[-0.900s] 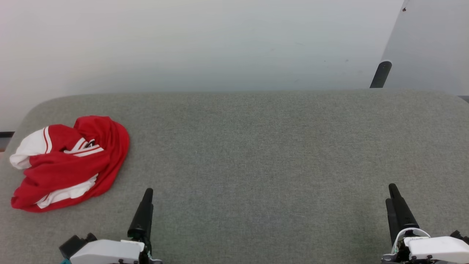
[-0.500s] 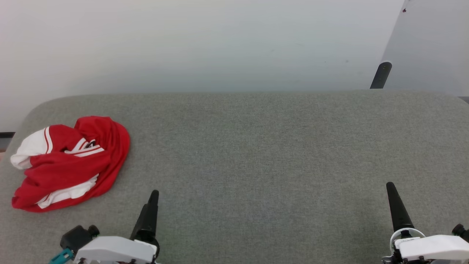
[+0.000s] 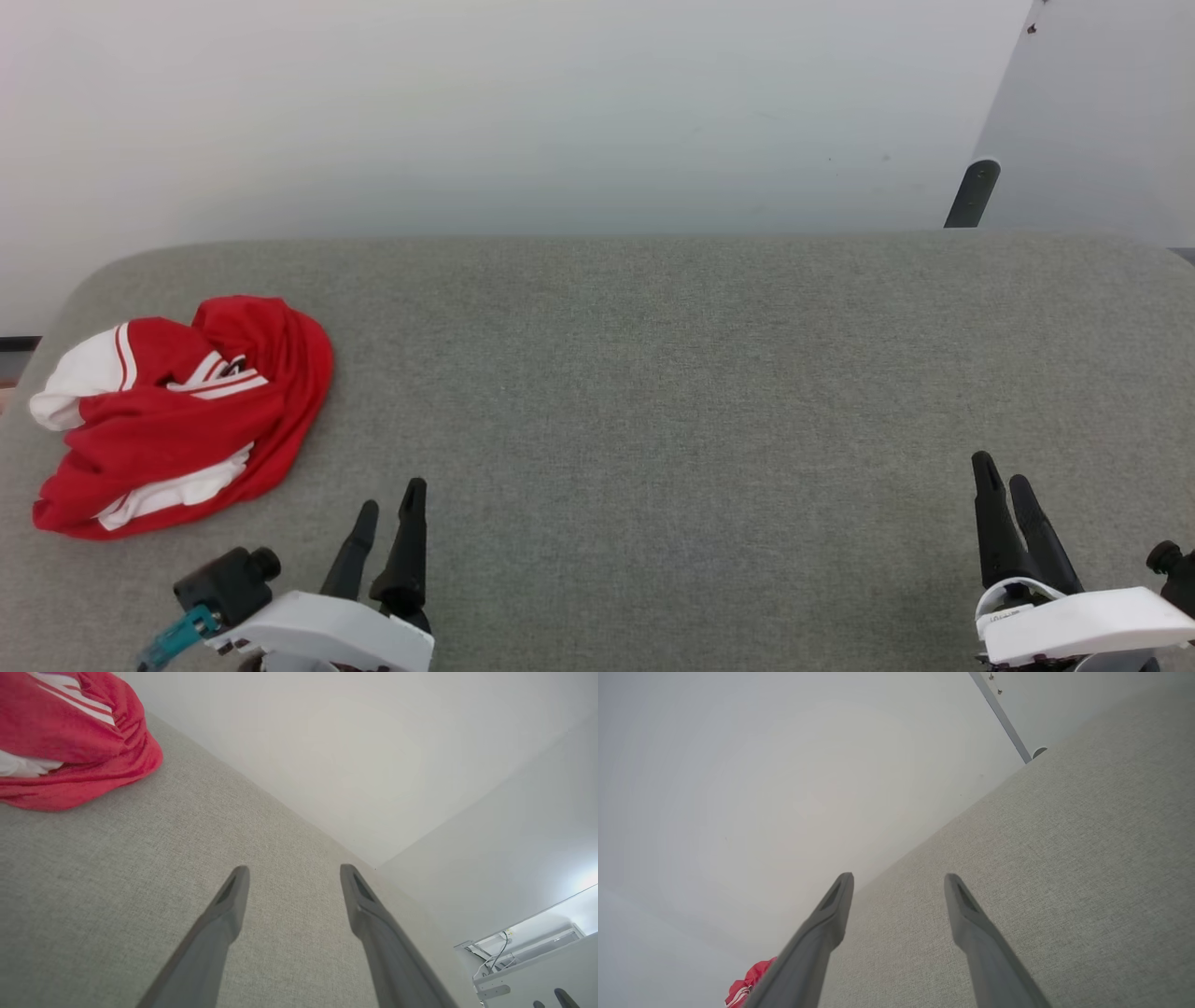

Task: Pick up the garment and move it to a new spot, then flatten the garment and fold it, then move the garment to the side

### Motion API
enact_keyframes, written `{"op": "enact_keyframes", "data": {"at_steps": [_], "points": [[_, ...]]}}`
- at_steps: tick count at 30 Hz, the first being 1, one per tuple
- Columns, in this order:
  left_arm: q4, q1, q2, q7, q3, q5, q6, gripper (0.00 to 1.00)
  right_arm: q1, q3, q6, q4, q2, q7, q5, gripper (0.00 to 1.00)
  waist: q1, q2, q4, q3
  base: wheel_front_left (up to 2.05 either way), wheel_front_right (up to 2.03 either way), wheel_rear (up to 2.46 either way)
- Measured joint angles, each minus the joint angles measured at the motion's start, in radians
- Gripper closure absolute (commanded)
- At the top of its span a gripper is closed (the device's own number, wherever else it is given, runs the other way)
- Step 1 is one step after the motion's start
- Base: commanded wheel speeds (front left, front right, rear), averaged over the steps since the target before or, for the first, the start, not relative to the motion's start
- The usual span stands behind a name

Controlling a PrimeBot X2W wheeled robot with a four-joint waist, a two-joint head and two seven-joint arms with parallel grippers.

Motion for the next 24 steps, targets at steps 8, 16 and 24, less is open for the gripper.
{"op": "enact_keyframes", "data": {"at_steps": [8, 16, 24], "points": [[-0.029, 0.002, 0.001, -0.023, 0.001, 0.133, 0.002, 0.00, 0.009, 0.000, 0.000, -0.023, 0.003, -0.016, -0.110, 0.00, 0.0000, 0.0000, 0.001, -0.002, 0.00, 0.00, 0.00], [-0.048, 0.008, 0.001, -0.046, 0.009, 0.242, -0.003, 0.00, 0.019, 0.002, 0.000, -0.043, 0.004, -0.036, -0.200, 0.00, 0.0000, 0.0000, 0.004, -0.006, 0.00, 0.00, 0.00], [-0.066, 0.018, -0.003, -0.064, 0.015, 0.343, -0.014, 0.00, 0.024, 0.004, 0.000, -0.060, 0.004, -0.054, -0.279, 0.00, 0.0000, 0.0000, 0.007, -0.011, 0.00, 0.00, 0.00]]}}
